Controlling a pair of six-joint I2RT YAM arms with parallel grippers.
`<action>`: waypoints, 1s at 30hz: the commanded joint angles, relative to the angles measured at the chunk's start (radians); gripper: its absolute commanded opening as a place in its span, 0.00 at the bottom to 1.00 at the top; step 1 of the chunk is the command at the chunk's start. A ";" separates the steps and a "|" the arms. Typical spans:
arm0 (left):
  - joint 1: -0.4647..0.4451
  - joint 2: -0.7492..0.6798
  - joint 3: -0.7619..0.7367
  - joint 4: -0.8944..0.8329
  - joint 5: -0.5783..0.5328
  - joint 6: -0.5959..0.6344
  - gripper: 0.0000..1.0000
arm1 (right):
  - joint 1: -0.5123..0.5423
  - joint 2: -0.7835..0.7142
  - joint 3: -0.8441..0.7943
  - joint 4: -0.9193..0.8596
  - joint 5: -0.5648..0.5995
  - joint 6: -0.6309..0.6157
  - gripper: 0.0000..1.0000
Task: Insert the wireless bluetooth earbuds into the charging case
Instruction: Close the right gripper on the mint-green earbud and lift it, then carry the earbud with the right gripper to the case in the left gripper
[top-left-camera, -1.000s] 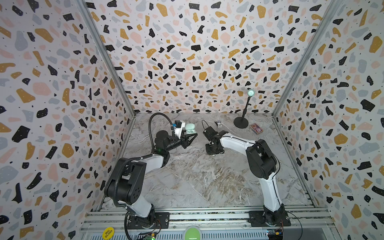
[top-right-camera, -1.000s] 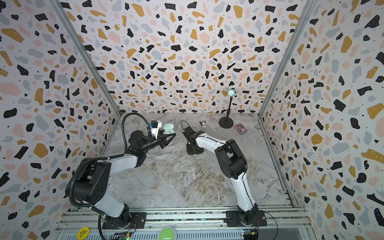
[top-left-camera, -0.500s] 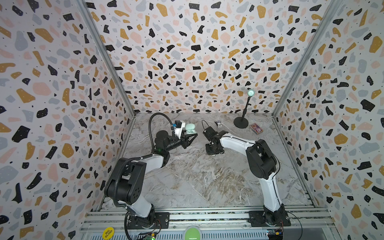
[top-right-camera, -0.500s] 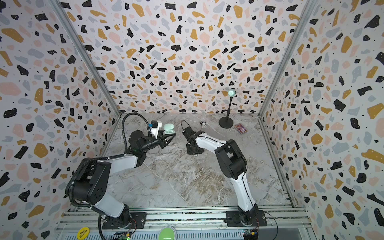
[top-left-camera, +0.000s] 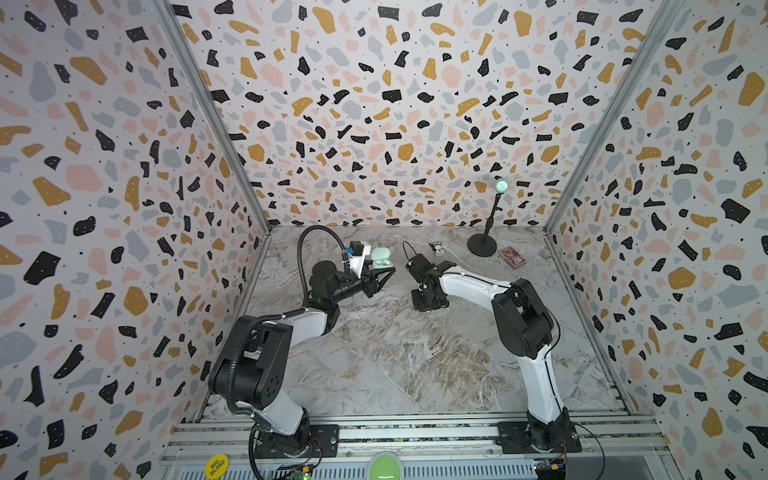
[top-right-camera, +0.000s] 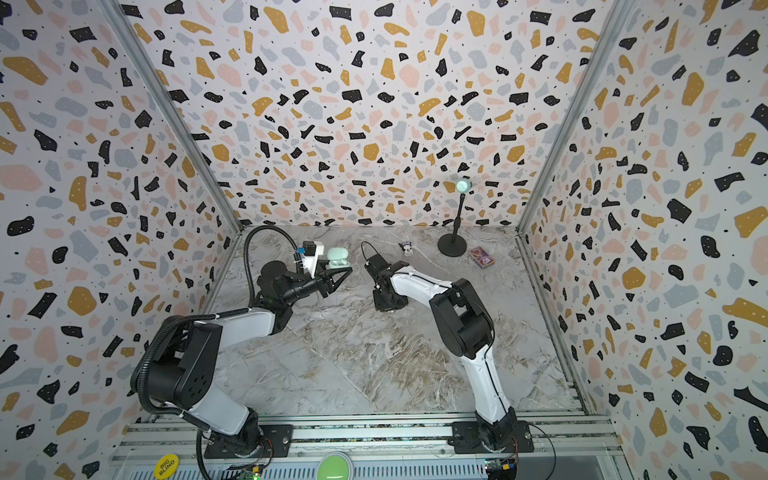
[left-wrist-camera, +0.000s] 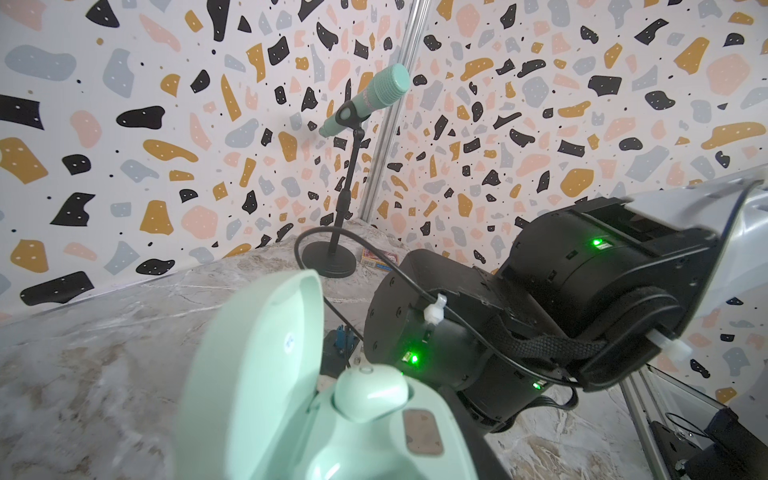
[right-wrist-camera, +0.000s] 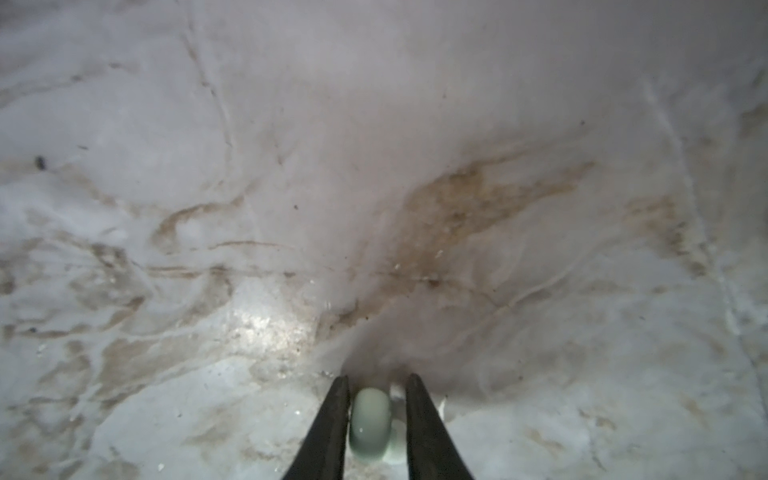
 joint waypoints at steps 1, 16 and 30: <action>-0.006 -0.012 0.001 0.037 0.014 0.005 0.06 | 0.007 0.007 0.012 -0.094 -0.008 -0.009 0.26; -0.006 -0.015 0.003 0.023 0.013 0.015 0.06 | 0.012 0.019 0.020 -0.096 -0.013 -0.016 0.16; -0.067 -0.020 0.005 -0.026 -0.007 0.057 0.06 | -0.013 -0.314 -0.195 0.032 -0.117 0.019 0.15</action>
